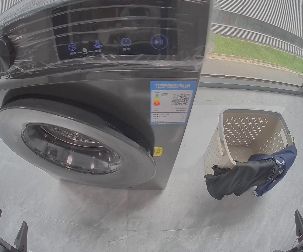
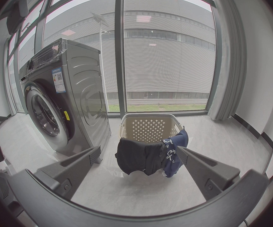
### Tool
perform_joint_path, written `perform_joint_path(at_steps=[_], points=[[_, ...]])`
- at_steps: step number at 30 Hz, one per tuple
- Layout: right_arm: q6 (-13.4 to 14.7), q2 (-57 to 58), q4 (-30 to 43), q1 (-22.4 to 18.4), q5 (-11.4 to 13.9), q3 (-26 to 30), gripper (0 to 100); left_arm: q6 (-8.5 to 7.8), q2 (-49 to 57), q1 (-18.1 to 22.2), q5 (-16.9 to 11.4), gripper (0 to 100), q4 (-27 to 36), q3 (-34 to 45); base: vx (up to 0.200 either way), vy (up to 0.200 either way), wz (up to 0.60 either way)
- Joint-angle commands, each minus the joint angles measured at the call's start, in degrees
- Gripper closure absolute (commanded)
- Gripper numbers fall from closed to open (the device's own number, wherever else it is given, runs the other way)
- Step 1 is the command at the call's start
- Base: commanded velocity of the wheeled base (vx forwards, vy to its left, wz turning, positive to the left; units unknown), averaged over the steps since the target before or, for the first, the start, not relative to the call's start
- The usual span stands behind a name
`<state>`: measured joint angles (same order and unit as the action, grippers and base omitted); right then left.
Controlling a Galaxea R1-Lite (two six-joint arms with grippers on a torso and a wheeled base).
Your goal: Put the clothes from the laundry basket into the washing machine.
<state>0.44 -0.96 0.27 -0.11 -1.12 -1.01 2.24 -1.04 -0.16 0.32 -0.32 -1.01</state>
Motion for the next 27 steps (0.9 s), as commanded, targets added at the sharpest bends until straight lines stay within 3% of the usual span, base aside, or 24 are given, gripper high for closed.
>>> perform_joint_path(at_steps=[1, 9, 13, 21, 27], points=[[0.0, 0.4, 0.0, 0.0, 0.0, 0.9, 0, 0.13, 1.0, 0.0, 0.0, 0, 0.0, 1.0, 0.0, 0.2, 0.0], [0.0, 0.4, 0.0, 0.0, 0.0, 0.9, 0, 0.13, 1.0, 0.0, 0.0, 0, 0.0, 1.0, 0.0, 0.2, 0.0], [-0.1, 0.4, 0.0, 0.0, 0.1, 0.9, 0, 0.04, 1.0, 0.0, 0.0, 0, 0.0, 1.0, 0.0, 0.0, 0.0], [-0.1, 0.4, 0.0, 0.0, 0.1, 0.9, 0, 0.04, 1.0, 0.0, 0.0, 0, 0.0, 1.0, 0.0, 0.0, -0.45], [-0.1, 0.4, 0.0, 0.0, 0.1, 0.9, 0, 0.04, 1.0, 0.0, 0.0, 0, 0.0, 1.0, 0.0, 0.2, 0.0]])
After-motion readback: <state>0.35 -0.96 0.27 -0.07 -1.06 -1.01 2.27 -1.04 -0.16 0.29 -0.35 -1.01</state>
